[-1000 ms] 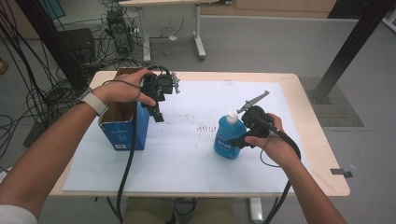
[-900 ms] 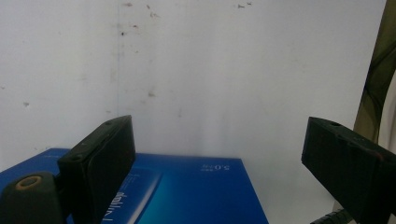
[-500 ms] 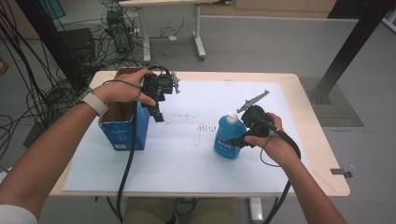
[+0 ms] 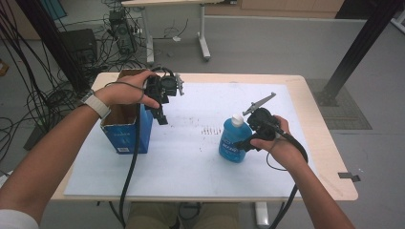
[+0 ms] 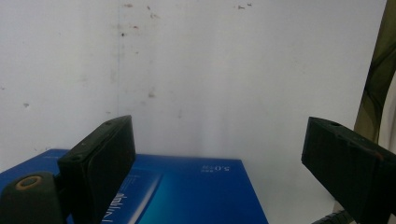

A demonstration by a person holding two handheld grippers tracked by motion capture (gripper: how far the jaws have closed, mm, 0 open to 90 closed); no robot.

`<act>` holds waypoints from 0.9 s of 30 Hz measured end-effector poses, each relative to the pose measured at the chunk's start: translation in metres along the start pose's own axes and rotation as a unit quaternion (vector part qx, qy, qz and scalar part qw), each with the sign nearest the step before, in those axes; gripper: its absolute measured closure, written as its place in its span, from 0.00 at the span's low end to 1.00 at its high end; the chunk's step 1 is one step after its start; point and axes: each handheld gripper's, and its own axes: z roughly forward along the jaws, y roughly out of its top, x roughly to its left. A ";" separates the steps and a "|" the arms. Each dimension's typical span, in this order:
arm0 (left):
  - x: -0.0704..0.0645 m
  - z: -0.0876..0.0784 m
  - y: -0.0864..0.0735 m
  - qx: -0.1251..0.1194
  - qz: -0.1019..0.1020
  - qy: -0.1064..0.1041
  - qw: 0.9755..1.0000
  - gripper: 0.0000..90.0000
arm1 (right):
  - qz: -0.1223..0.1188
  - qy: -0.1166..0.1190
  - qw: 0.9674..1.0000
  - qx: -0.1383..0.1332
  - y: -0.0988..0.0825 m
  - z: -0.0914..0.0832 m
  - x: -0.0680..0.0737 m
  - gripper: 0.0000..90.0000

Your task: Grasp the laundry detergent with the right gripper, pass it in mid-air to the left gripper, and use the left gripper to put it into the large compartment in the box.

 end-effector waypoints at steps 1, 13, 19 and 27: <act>0.000 0.000 0.000 0.000 -0.001 0.000 1.000 0.11 | 0.000 0.000 1.000 0.000 0.000 0.000 0.000 0.08; 0.000 0.000 0.000 0.000 0.000 0.001 1.000 0.11 | 0.001 -0.001 1.000 -0.001 -0.001 -0.001 0.000 0.08; 0.000 0.001 0.001 -0.001 -0.001 0.001 1.000 0.11 | 0.001 -0.001 1.000 -0.002 -0.001 -0.001 0.000 0.08; 0.000 0.001 0.001 0.000 -0.001 0.001 1.000 0.11 | 0.002 0.000 1.000 -0.002 -0.001 0.000 0.000 0.08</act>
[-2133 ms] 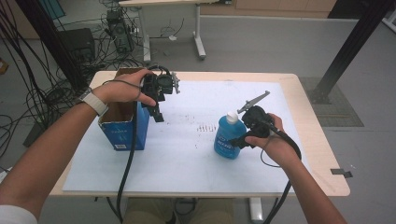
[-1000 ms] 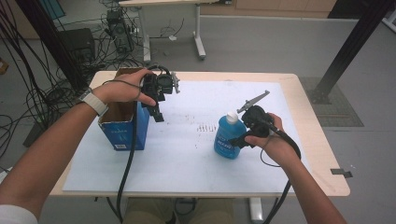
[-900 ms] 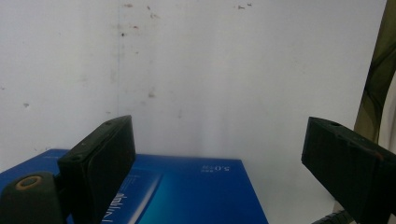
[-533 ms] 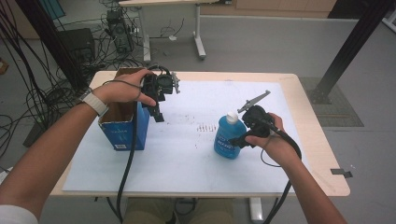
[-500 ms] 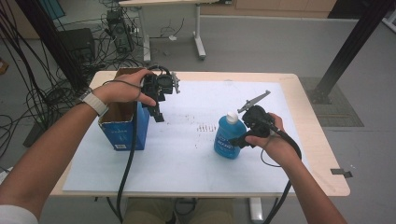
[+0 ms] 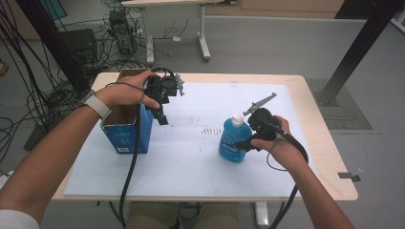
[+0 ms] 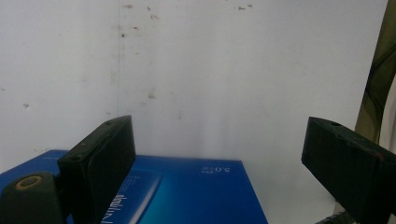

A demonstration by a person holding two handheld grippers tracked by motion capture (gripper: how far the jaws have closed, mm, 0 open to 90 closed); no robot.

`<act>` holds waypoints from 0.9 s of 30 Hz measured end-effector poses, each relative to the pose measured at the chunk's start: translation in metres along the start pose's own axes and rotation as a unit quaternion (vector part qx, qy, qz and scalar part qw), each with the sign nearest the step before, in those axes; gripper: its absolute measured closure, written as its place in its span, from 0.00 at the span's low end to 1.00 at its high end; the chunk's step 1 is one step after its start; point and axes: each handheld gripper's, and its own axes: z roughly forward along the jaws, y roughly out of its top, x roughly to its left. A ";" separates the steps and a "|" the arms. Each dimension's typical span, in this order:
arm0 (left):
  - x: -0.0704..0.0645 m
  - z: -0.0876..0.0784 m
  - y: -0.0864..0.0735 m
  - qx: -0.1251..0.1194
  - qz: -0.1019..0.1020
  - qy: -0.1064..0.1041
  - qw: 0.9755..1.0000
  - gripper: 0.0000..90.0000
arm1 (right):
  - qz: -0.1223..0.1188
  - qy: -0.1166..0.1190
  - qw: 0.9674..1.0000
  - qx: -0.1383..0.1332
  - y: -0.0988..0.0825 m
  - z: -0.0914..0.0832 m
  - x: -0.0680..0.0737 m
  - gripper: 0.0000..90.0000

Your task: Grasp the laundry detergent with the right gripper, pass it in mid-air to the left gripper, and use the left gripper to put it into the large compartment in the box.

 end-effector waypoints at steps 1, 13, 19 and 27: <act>0.000 0.000 0.000 0.000 0.000 0.000 1.000 0.11 | 0.000 0.000 1.000 0.000 0.000 0.000 0.000 0.08; 0.000 0.000 0.000 -0.001 -0.001 0.000 1.000 0.11 | 0.001 0.000 1.000 -0.002 -0.001 0.000 0.000 0.08; 0.001 0.000 0.000 0.000 -0.001 0.000 1.000 0.11 | 0.003 -0.001 1.000 -0.003 -0.001 0.000 -0.001 0.07; 0.001 0.001 0.000 -0.001 -0.001 0.000 1.000 0.11 | 0.004 -0.002 1.000 -0.007 -0.003 0.000 0.000 0.08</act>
